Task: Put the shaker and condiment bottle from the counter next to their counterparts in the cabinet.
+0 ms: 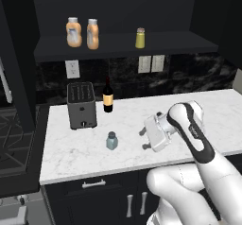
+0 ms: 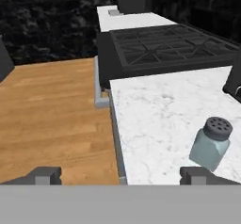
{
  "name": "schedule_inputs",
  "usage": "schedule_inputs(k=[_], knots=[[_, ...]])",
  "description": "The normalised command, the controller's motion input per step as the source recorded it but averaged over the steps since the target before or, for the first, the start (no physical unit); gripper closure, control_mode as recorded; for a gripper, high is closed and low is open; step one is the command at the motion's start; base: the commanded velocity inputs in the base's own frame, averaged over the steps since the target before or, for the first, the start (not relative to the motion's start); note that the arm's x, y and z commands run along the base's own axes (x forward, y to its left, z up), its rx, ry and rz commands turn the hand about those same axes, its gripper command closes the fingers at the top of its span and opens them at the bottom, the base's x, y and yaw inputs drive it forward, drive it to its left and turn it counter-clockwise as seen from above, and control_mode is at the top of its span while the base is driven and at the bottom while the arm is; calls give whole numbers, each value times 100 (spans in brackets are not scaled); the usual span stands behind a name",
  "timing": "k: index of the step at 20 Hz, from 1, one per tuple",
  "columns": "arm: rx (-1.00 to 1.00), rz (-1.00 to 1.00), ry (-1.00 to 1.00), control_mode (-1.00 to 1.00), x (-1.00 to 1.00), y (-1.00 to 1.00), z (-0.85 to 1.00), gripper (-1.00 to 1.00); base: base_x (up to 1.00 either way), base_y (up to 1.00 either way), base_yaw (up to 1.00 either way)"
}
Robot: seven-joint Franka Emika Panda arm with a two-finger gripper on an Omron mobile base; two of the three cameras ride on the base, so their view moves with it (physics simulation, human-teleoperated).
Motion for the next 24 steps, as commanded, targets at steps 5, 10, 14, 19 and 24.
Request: schedule_inputs(k=[5,10,14,19,24], knots=[[0,1,0,-100,0,6,-14,-100,0,0,0],[9,0,0,-100,0,24,-20,-100,0,0,0],[13,0,9,-100,3,-16,0,-100,0,0,0],[13,0,7,-100,32,-50,0,-100,0,0,0],[14,0,3,-100,43,-5,0,-100,0,0,0]])
